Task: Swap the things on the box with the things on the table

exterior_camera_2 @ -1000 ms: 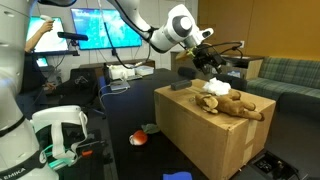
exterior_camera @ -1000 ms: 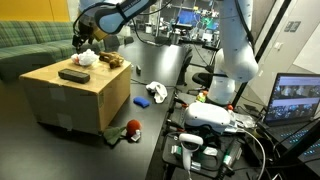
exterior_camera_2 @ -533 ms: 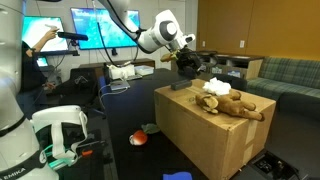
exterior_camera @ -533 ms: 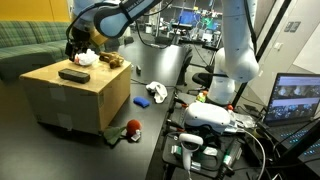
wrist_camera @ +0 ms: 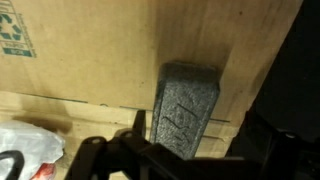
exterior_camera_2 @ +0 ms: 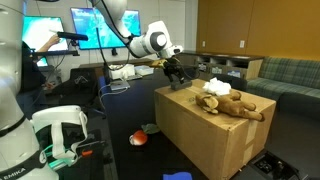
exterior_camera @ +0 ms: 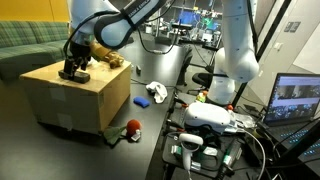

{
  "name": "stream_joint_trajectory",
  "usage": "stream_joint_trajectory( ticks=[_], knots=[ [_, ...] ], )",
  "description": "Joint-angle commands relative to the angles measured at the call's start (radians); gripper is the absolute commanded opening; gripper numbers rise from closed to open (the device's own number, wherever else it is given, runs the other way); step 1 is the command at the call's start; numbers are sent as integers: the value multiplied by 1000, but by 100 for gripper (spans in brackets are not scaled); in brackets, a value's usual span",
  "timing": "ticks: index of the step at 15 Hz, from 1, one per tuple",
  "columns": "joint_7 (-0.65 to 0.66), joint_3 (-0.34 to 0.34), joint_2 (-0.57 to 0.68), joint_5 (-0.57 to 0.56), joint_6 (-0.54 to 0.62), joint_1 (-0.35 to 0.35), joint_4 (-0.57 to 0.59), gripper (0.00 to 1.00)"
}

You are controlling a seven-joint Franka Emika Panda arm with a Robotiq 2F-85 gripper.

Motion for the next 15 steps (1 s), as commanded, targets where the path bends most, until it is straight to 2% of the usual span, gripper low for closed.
stream_joint_trajectory(
  ticks=[1, 6, 11, 12, 13, 15],
  knots=[
    [-61, 7, 11, 39, 31, -11, -8, 100],
    [-66, -16, 42, 10, 34, 0, 5, 100],
    [-106, -7, 57, 28, 26, -8, 22, 100],
    [-115, -6, 56, 29, 27, -10, 22, 95],
    [-120, -7, 55, 27, 30, -10, 21, 74],
    [-134, -6, 56, 28, 27, -12, 22, 70]
  ],
)
